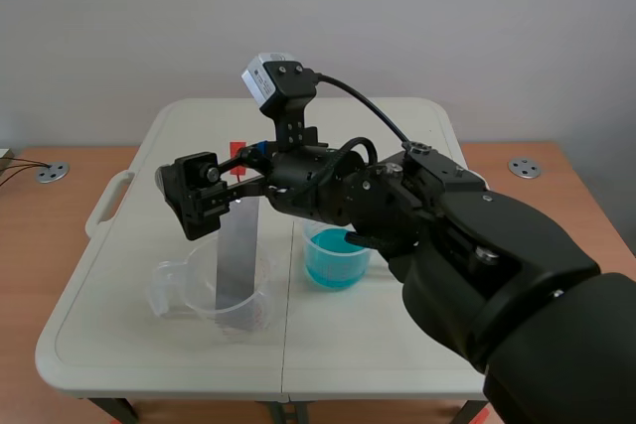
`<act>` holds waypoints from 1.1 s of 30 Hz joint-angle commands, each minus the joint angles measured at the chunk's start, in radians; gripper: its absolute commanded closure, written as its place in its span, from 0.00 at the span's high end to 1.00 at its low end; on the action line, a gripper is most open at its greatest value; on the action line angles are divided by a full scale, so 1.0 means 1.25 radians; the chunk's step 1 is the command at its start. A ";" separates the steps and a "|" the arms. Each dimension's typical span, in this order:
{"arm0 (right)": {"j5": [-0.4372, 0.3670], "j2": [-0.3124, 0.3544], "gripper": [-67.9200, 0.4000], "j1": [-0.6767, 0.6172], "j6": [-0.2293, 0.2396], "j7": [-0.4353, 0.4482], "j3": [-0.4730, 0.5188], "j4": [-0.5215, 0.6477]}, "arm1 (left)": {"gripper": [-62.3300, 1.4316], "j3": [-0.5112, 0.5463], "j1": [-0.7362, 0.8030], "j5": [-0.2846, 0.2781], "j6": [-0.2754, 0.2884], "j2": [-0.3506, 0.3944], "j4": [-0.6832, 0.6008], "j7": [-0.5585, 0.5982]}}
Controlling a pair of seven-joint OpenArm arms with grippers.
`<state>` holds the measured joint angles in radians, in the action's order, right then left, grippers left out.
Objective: Hold the metal plate by the orange handle, dip it into the blue solution, take it out and point at it, then put the plate back in the beaker on the left.
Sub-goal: 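Lift the metal plate out of the left beaker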
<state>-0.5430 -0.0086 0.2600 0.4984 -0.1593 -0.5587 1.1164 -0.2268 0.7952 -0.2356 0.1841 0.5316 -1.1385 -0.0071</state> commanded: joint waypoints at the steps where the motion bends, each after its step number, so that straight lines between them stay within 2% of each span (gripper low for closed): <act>1: -0.009 -0.004 0.98 0.020 0.006 0.012 -0.004 0.009 | 0.07 0.003 0.013 -0.002 0.002 -0.004 -0.010 0.008; 3: -0.009 -0.004 0.95 0.020 0.006 0.012 -0.004 0.009 | 0.07 0.003 0.013 -0.002 0.002 -0.004 -0.010 0.008; 7: -0.009 -0.004 0.75 0.020 0.006 0.012 -0.004 0.009 | 0.07 0.003 0.013 -0.002 0.002 -0.004 -0.010 0.008; 19: -0.009 -0.004 0.36 0.020 0.006 0.016 -0.004 0.009 | 0.07 0.003 0.013 -0.002 0.002 -0.004 -0.010 0.008; 23: -0.009 -0.004 0.26 0.020 0.008 0.022 -0.004 0.009 | 0.07 0.003 0.013 -0.002 0.002 -0.004 -0.010 0.008; 30: -0.009 -0.004 0.02 0.020 0.022 0.022 -0.004 0.009 | 0.07 0.003 0.013 -0.002 0.002 -0.004 -0.010 0.008; 33: -0.005 -0.004 0.02 0.020 0.061 0.022 -0.004 0.009 | 0.07 0.003 0.013 -0.002 0.002 -0.004 -0.010 0.008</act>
<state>-0.5396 -0.0078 0.2600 0.5552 -0.1543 -0.5587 1.1164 -0.2268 0.7952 -0.2356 0.1844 0.5316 -1.1385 -0.0071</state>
